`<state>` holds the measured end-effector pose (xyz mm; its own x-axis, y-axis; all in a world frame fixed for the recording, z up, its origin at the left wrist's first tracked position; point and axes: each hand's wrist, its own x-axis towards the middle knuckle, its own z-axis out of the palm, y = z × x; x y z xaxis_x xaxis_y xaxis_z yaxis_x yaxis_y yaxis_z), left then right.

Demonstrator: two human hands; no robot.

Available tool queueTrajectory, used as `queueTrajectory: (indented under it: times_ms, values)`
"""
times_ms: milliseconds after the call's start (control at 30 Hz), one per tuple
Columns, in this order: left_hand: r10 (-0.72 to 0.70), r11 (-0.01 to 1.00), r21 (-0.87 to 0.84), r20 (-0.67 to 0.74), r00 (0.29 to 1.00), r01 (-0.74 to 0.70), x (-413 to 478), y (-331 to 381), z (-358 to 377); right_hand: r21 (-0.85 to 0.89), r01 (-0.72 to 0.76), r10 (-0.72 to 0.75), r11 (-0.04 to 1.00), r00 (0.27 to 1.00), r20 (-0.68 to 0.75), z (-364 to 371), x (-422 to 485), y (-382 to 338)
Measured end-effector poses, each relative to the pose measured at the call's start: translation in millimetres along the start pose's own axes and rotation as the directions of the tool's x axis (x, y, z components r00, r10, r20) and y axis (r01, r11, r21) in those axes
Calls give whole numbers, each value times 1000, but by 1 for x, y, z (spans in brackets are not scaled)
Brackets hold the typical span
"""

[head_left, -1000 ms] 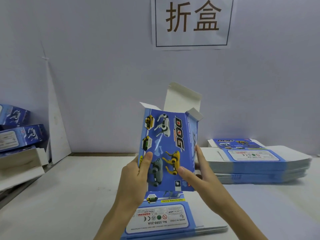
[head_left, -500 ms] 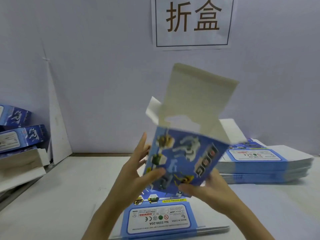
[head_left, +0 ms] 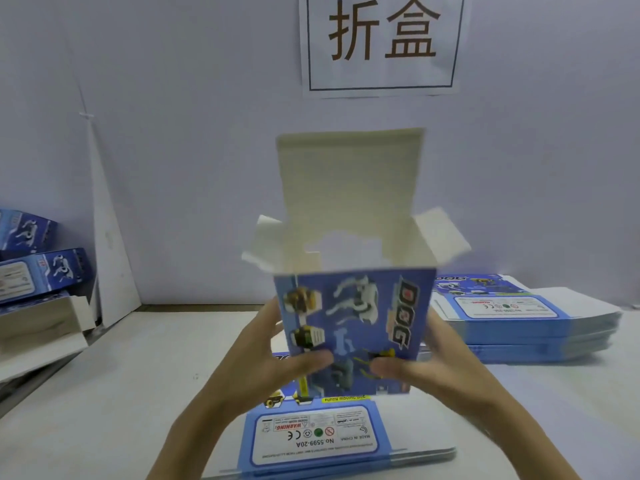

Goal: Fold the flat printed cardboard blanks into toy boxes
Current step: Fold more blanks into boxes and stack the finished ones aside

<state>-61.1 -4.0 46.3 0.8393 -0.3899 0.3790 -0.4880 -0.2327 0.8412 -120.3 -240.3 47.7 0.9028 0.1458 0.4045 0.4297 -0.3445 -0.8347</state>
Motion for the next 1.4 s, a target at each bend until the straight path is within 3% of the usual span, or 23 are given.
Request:
queueTrajectory:
  times_ms: [100, 167, 233, 267, 333, 400, 467, 533, 600, 700, 800, 867, 967, 1067, 1167, 1400]
  values:
    - [8, 984, -178, -2, 1000, -8, 0, 3, 4, -44, -158, 163, 987, 973, 164, 1, 3, -1]
    - [20, 974, -223, -29, 999, -26, 1, 0, 4, 25, -184, 180, 983, 976, 124, -5, 7, -2]
    - [27, 978, -205, -1, 1000, -27, 2, -1, 3, 219, -201, 229, 955, 967, -110, -17, 14, -8]
    - [27, 983, -183, 16, 999, -24, 2, -1, 2, 295, -130, 211, 946, 942, -260, -21, 17, -14]
    - [42, 990, -138, 47, 998, -35, 1, -2, 0, 147, 81, 3, 986, 868, -496, -25, 9, -23]
    - [65, 996, -57, 56, 996, -62, 1, -3, -2, -124, 163, -204, 979, 801, -563, -29, 7, -32]
    - [87, 996, -11, 75, 993, -87, 1, -5, -5, -327, 192, -335, 925, 820, -464, -38, 20, -47]
    - [92, 995, 15, 75, 993, -94, 0, -6, -8, -290, 201, -293, 936, 901, -320, -52, 40, -69]
    - [92, 996, 2, 60, 994, -92, 0, -5, -9, -177, 138, -157, 975, 983, -99, -65, 57, -85]
    - [100, 995, -24, 22, 995, -100, 0, -6, -12, -134, -4, 20, 991, 993, 119, -74, 73, -90]
    - [88, 994, -65, 29, 996, -86, 0, -7, -16, -131, -16, 45, 991, 973, 226, -74, 77, -85]
    - [83, 992, -96, 49, 995, -78, 0, -6, -17, -157, 53, -28, 986, 987, 160, -66, 81, -82]
    - [60, 988, -146, 72, 996, -49, 0, -6, -14, -167, 92, -109, 982, 989, -99, -52, 91, -77]
    - [32, 987, -162, 61, 998, -22, 0, -10, -15, -209, 69, -86, 976, 994, -72, -49, 90, -76]
    - [22, 985, -172, 49, 999, -13, 1, -13, -19, -94, 0, 0, 996, 1000, -1, -62, 84, -74]
    - [47, 979, -200, 58, 997, -34, 3, -12, -11, 106, 67, -39, 992, 968, -246, -53, 71, -52]
